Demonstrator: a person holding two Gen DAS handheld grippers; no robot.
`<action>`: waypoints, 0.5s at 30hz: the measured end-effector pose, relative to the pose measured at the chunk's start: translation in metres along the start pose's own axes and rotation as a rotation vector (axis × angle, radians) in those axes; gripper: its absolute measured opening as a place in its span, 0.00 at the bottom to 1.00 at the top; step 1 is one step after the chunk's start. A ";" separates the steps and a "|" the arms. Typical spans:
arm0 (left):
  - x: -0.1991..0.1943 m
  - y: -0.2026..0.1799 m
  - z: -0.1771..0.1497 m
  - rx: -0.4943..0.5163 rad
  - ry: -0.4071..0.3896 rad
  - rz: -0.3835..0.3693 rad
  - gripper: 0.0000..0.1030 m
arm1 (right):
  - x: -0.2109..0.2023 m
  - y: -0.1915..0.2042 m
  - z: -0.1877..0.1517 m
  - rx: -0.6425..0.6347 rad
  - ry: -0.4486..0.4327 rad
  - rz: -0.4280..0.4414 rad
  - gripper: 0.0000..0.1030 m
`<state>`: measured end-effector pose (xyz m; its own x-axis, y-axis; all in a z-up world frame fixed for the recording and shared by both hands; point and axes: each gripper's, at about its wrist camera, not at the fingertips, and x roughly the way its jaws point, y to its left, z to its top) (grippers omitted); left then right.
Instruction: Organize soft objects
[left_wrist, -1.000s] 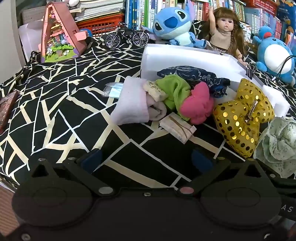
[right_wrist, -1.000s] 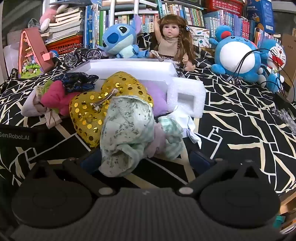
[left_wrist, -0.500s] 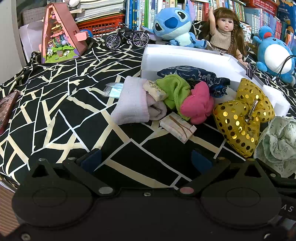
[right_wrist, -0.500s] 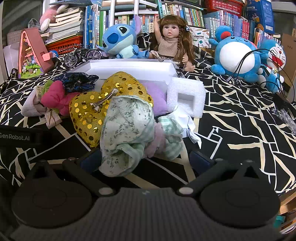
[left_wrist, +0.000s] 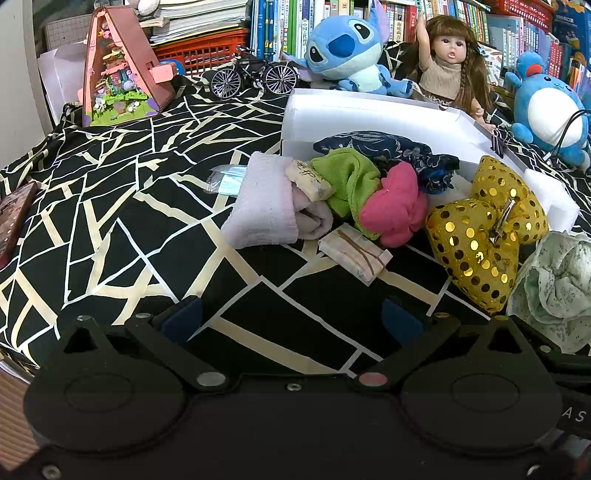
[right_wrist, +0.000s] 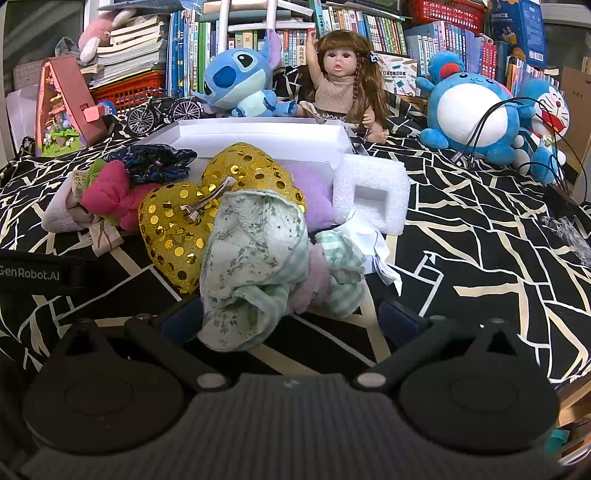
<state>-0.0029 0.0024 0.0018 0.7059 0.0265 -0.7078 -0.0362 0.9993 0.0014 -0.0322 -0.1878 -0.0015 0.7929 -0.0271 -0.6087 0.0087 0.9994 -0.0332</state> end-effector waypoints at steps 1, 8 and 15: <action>0.000 0.000 0.000 0.000 0.000 0.000 1.00 | 0.000 0.000 0.000 0.000 0.000 0.000 1.00; 0.000 0.000 0.000 0.000 -0.001 0.000 1.00 | 0.000 0.001 0.000 0.000 -0.001 0.000 1.00; 0.000 0.000 0.000 0.000 -0.002 0.000 1.00 | 0.000 0.001 0.000 0.000 -0.002 -0.001 1.00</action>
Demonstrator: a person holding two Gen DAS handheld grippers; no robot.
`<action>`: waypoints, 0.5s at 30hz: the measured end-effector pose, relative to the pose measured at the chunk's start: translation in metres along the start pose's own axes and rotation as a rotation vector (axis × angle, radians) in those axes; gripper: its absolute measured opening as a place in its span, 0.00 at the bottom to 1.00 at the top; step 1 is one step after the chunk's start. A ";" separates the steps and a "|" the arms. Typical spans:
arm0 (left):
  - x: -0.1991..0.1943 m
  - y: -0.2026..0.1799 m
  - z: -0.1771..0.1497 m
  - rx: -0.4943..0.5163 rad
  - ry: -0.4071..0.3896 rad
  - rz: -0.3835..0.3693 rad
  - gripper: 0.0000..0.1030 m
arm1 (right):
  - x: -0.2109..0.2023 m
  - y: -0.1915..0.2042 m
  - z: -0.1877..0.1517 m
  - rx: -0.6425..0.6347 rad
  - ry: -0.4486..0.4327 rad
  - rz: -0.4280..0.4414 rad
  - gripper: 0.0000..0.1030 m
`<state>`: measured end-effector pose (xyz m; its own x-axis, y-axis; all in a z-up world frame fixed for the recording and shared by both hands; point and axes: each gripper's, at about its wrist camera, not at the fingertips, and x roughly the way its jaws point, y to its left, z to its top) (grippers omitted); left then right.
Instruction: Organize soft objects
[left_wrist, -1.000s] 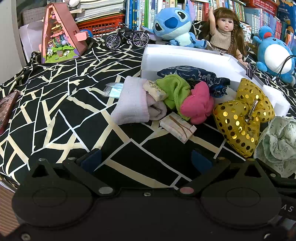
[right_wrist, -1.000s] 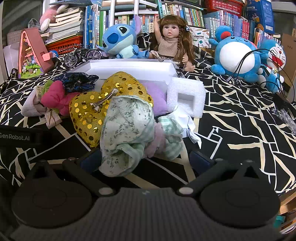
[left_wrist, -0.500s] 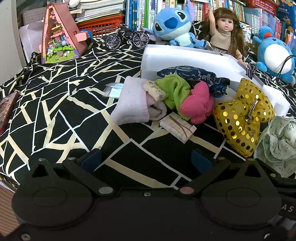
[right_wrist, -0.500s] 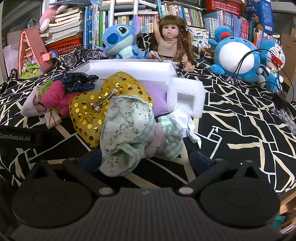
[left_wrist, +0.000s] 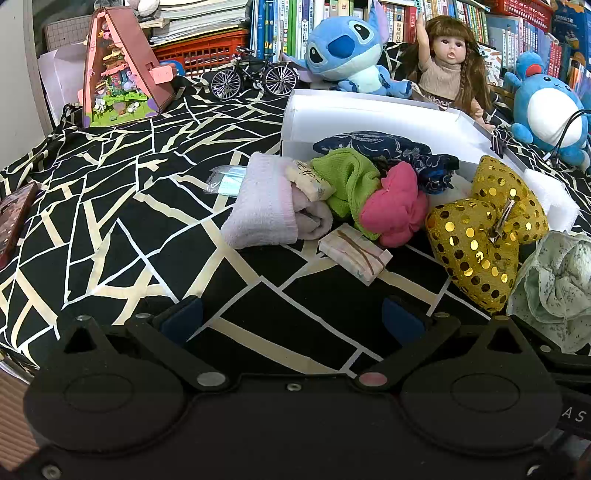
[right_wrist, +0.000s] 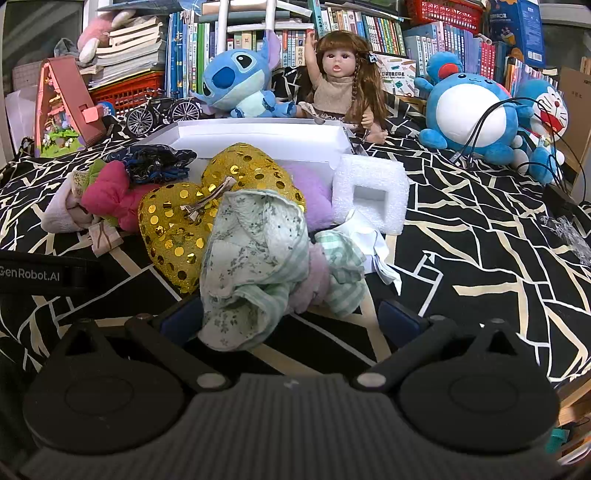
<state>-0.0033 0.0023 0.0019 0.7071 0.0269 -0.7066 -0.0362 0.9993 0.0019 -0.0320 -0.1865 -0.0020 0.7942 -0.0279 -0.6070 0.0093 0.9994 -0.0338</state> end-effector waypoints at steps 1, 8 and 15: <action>0.000 0.000 0.000 0.000 0.000 0.000 1.00 | -0.001 0.000 -0.001 0.000 0.000 0.000 1.00; -0.003 0.002 0.000 0.002 -0.018 -0.007 1.00 | -0.001 0.000 -0.001 0.000 -0.001 0.000 1.00; -0.002 0.005 -0.001 0.014 -0.034 -0.020 1.00 | -0.002 0.000 -0.001 -0.004 -0.027 0.029 1.00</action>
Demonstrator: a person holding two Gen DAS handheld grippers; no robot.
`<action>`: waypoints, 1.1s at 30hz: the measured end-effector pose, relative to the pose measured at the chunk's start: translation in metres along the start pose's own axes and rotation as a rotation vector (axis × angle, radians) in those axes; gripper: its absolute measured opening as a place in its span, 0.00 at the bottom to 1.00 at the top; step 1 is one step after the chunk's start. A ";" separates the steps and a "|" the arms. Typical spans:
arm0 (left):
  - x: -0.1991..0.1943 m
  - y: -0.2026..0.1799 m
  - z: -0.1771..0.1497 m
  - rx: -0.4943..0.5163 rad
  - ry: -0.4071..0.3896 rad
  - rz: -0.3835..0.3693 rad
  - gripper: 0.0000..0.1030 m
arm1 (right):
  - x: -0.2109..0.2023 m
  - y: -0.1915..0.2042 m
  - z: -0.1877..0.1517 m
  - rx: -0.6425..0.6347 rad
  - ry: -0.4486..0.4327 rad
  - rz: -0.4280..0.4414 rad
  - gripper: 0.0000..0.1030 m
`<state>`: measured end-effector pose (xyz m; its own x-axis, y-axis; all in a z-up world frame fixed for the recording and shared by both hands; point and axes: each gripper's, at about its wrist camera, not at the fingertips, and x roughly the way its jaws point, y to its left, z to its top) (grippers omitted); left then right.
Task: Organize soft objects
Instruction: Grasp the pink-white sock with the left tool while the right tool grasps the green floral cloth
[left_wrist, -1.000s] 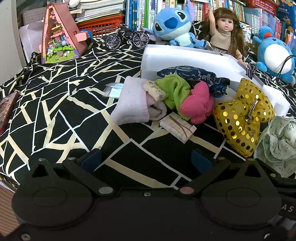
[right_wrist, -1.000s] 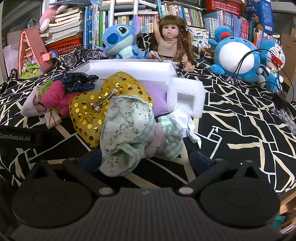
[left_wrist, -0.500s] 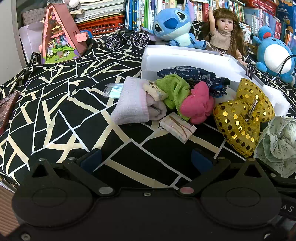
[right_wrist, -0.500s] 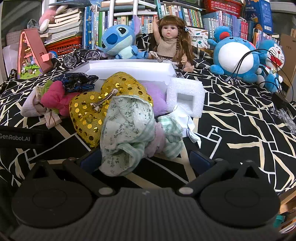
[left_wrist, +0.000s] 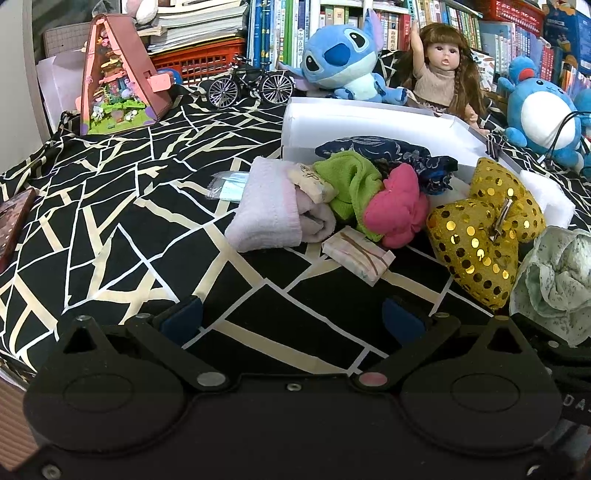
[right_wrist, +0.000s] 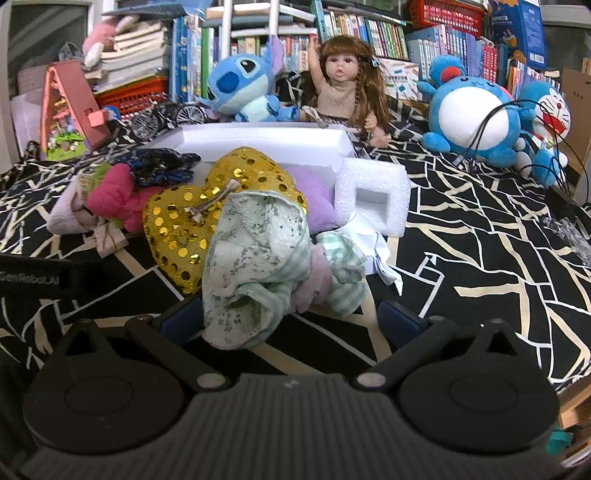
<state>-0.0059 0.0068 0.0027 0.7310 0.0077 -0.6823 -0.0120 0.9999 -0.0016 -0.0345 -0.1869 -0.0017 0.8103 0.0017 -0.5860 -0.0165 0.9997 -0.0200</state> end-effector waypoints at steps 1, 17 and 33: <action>0.000 0.001 0.000 0.005 0.001 -0.006 1.00 | -0.002 -0.001 -0.001 0.001 -0.010 0.014 1.00; -0.026 0.021 0.025 0.003 -0.188 0.036 0.86 | -0.030 -0.019 0.010 0.044 -0.193 0.098 0.77; 0.019 0.028 0.031 -0.086 -0.141 -0.064 0.70 | -0.024 -0.015 0.008 -0.007 -0.189 0.063 0.64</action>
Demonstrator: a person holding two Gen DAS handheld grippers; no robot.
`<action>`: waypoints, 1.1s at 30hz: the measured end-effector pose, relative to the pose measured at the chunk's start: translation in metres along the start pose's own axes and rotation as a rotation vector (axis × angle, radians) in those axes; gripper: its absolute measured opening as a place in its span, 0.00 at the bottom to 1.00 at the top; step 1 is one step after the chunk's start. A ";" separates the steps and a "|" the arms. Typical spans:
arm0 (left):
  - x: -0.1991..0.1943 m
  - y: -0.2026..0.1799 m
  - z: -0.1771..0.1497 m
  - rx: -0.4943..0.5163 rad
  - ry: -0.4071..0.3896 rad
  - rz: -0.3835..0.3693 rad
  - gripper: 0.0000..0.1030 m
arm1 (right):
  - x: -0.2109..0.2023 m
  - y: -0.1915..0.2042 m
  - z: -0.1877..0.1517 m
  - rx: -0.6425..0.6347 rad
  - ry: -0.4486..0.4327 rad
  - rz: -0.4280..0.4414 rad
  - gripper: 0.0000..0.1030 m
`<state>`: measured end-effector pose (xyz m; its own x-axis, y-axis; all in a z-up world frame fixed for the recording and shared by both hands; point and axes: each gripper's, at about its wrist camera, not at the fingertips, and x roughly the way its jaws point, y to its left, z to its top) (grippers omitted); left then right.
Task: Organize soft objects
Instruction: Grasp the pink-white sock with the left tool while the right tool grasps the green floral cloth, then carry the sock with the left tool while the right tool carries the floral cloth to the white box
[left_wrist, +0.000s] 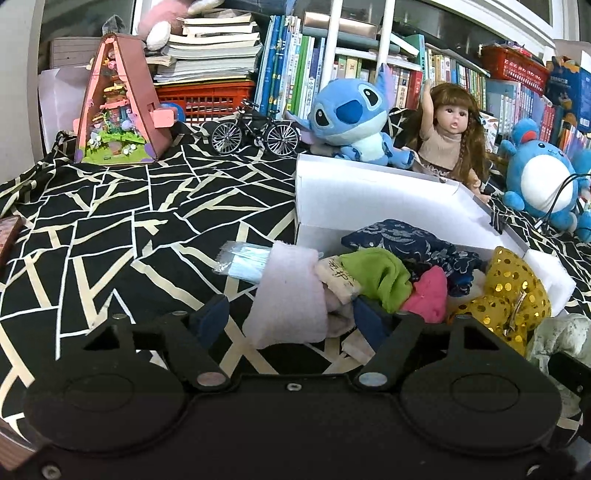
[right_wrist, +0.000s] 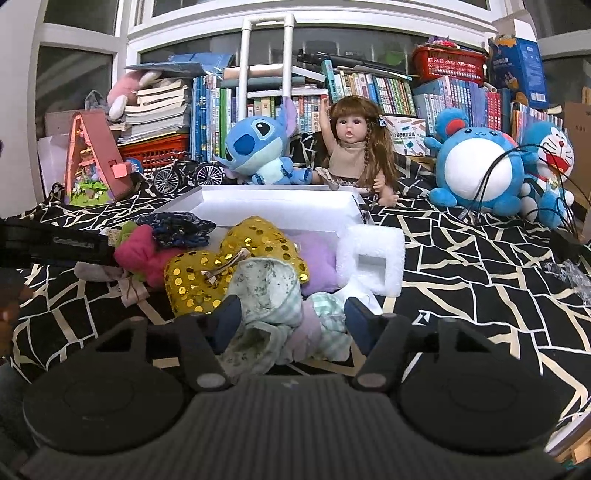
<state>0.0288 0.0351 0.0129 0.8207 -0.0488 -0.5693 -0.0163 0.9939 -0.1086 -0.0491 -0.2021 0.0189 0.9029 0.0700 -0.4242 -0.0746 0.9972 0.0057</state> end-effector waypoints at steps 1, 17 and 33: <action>0.001 0.000 -0.001 -0.006 -0.002 0.001 0.71 | 0.000 0.000 0.000 -0.005 0.002 0.000 0.64; -0.014 0.011 -0.006 -0.016 -0.026 0.020 0.69 | 0.010 -0.008 -0.005 0.059 0.041 0.026 0.76; 0.002 -0.003 0.004 0.028 -0.023 -0.023 0.32 | 0.010 -0.009 0.002 0.094 0.039 0.056 0.50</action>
<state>0.0324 0.0327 0.0154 0.8338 -0.0695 -0.5477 0.0183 0.9950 -0.0984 -0.0386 -0.2099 0.0165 0.8811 0.1263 -0.4558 -0.0828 0.9900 0.1143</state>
